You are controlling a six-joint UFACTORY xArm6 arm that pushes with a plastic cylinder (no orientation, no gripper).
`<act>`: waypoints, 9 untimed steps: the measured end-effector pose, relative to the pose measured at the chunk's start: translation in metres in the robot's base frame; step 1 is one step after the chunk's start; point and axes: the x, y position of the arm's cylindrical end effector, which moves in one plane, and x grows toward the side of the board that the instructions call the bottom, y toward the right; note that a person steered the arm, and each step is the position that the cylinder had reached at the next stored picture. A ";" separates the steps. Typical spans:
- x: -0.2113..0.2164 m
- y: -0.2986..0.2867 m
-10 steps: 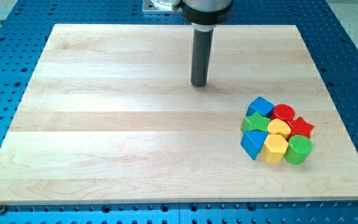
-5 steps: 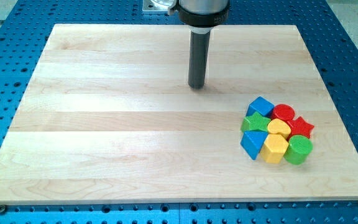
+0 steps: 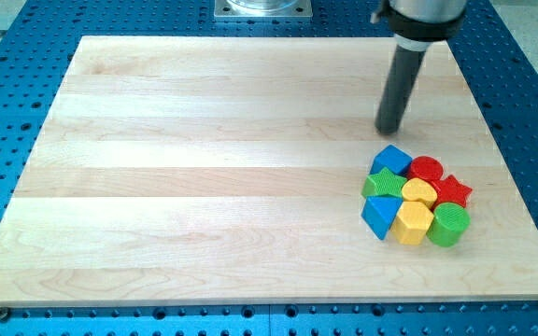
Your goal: Separate the green blocks from the group blocks
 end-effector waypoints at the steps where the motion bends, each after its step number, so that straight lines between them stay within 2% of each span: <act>1: 0.057 0.044; 2: 0.133 0.083; 3: 0.197 0.061; 4: 0.193 0.025; 5: 0.190 0.045; 6: 0.169 0.060; 8: 0.139 -0.015; 9: 0.179 0.007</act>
